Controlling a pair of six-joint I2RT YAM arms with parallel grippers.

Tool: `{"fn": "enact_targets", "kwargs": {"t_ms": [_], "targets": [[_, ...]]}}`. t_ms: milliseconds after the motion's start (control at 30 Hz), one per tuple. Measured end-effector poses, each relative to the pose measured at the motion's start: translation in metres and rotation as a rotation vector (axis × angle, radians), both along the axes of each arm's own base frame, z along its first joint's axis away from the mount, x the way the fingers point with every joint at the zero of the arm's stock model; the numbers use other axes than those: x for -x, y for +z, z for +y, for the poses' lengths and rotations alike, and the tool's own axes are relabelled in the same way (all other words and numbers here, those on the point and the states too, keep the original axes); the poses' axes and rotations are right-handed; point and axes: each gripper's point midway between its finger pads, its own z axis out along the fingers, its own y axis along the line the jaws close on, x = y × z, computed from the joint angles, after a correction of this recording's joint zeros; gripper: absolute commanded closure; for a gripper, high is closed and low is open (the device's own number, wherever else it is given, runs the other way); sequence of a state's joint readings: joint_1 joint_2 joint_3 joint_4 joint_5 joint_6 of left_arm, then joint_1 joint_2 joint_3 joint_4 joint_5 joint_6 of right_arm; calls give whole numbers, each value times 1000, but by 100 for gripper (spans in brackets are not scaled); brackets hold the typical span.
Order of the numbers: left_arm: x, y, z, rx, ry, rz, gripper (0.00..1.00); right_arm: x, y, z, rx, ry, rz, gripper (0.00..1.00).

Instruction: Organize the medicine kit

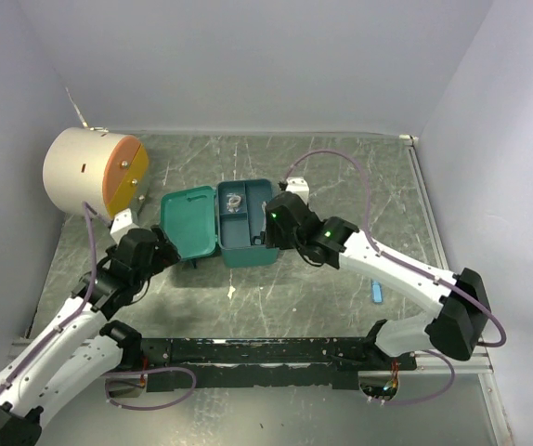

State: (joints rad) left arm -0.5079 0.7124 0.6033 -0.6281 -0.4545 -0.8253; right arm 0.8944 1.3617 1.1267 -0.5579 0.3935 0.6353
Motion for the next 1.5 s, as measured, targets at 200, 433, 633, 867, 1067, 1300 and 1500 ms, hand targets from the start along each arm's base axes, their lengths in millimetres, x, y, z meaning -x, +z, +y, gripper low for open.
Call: {"fn": "enact_targets", "kwargs": {"t_ms": [200, 433, 633, 867, 1067, 1300, 1500], "targets": [[-5, -16, 0, 80, 44, -23, 0, 6, 4, -13, -15, -9, -13, 47], [-23, -28, -4, 172, 50, -33, 9, 6, 17, -19, -41, -8, -47, 47], [-36, -51, -4, 273, 56, -36, 19, 4, 18, -21, -38, -11, -55, 47], [-37, -62, -21, 382, -3, -61, 28, -3, 18, -28, -33, -40, -58, 48], [-40, -30, -20, 406, -31, -186, 30, -12, 3, -47, -39, -109, -24, 49], [-42, 18, -20, 376, -88, -291, 28, -16, -11, -60, -78, -150, 11, 50], [-46, 47, -30, 362, -170, -315, 26, -26, -10, -69, -118, -198, 16, 51]]}}
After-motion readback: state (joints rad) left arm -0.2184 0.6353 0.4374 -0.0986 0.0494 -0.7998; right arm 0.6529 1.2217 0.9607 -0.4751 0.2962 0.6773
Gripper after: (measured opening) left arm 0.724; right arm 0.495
